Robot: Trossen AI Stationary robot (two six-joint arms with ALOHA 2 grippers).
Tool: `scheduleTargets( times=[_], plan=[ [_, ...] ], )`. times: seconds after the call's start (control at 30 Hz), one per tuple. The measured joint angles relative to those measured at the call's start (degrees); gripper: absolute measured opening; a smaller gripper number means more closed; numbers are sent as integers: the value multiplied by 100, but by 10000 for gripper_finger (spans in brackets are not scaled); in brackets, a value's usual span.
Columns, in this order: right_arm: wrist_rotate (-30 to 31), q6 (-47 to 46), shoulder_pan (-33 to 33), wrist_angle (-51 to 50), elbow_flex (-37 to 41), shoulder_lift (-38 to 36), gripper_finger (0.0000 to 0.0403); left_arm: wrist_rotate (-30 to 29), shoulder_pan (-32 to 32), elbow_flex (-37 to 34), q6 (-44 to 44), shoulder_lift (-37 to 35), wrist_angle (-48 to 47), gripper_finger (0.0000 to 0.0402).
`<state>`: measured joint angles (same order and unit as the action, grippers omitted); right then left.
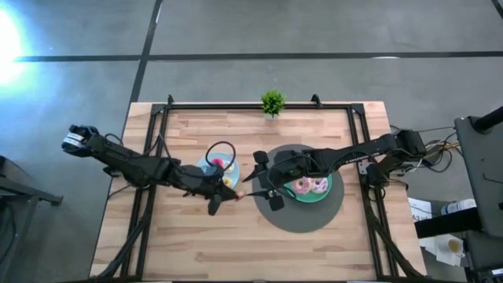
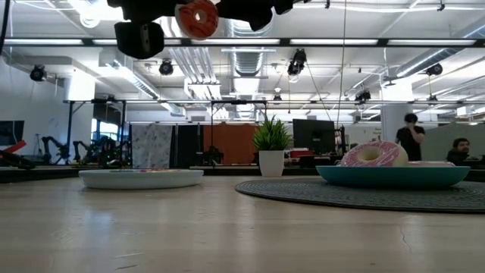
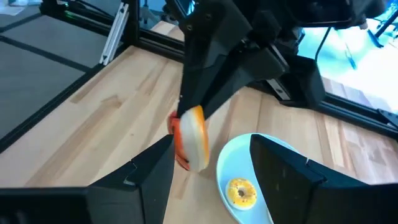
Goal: Pick & Place donuts
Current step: Put the small orange donut on the blue plate
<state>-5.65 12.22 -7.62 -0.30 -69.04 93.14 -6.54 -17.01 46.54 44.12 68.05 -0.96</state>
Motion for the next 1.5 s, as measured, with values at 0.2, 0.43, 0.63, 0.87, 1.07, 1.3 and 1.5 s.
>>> scheduleTargets(
  times=[0.2, 0.43, 0.63, 0.87, 1.07, 1.3, 1.5],
  plan=[
    [-18, -18, 0, -93, 4, 2, 203, -10, 75, 0, -52, 0, 1, 0],
    [-68, -21, -2, -125, 7, 4, 203, -22, 125, 48, -69, 0, 19, 0],
    [-79, -18, -2, -124, 11, 4, 203, -58, 155, 66, -89, 0, 128, 0],
    [-79, -1, 0, -90, 15, 59, 203, -57, 190, 42, -87, 48, 246, 0],
    [-78, -22, 0, -87, 17, 99, 203, -58, 229, 31, -72, 48, 268, 0],
    [-77, -23, 2, -86, 11, 101, 177, -58, 231, 9, -74, 48, 266, 0],
    [-64, -200, 26, -81, 9, 101, 123, -55, 231, 4, -76, 52, 265, 0]
  ],
)
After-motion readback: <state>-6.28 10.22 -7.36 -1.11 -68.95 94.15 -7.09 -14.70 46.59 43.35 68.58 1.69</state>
